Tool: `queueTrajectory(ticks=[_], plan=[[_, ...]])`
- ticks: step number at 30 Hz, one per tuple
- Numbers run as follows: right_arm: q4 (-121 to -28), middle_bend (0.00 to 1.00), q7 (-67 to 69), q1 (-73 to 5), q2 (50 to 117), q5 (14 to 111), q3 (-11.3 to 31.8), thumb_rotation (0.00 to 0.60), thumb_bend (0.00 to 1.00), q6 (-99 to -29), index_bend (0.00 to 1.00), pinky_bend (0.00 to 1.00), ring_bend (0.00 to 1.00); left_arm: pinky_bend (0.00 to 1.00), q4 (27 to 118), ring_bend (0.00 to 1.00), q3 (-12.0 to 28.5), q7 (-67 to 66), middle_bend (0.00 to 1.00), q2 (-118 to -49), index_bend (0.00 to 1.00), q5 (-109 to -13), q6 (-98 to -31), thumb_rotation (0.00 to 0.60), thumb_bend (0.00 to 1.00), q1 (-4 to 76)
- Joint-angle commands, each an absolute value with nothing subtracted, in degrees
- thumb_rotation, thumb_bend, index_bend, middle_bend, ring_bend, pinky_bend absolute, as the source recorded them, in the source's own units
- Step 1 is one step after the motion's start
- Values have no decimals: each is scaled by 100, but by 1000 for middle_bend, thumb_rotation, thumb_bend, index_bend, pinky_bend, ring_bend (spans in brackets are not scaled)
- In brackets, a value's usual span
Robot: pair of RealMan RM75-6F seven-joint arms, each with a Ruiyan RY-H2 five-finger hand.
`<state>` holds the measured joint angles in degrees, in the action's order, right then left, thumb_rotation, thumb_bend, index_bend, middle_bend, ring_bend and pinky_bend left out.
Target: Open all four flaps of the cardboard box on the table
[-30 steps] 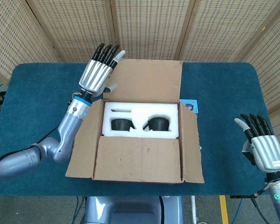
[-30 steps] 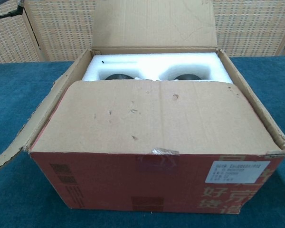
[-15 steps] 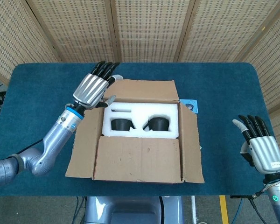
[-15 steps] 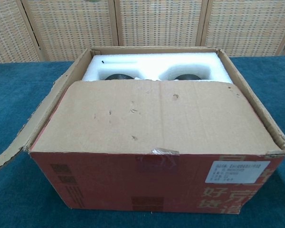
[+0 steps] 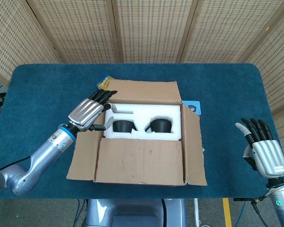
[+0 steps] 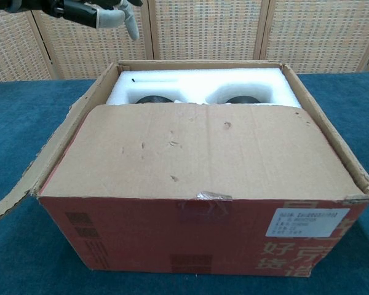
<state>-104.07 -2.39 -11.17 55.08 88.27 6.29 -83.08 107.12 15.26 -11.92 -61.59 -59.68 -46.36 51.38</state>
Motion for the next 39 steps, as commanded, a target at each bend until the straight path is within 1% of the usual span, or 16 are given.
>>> queueTrajectory(ticks=[1, 11, 16, 27, 35, 39], plan=[[-10407, 93, -232, -1111, 5514, 8833, 623, 600, 1000, -8312, 131, 18, 0, 0, 10787, 0, 1418, -1087, 0, -6147, 348, -6107, -4575, 202, 540, 5069], [-10346, 93, -139, -1050, 5527, 8825, 598, 600, 1000, -8363, 131, 18, 0, 0, 10797, 0, 1072, -1106, 0, -6333, 349, -6523, -4564, 201, 505, 4980], [-10326, 93, -102, -1030, 5520, 8823, 595, 600, 1000, -8375, 131, 18, 0, 0, 10760, 0, 944, -1171, 0, -6491, 349, -6544, -4540, 201, 495, 4999], [-10318, 93, -81, -1014, 5517, 8812, 606, 600, 1000, -8383, 131, 18, 0, 0, 10771, 0, 816, -1306, 0, -6636, 350, -6442, -4458, 201, 484, 5105], [-10308, 93, -78, -1004, 5523, 8807, 616, 600, 1000, -8397, 131, 18, 0, 0, 10893, 0, 748, -1256, 0, -6535, 384, -6470, -4379, 199, 479, 5121], [-10306, 93, -79, -1003, 5531, 8804, 620, 600, 1000, -8397, 131, 18, 0, 0, 10988, 0, 782, -1039, 0, -6416, 391, -6455, -4276, 200, 476, 5130]])
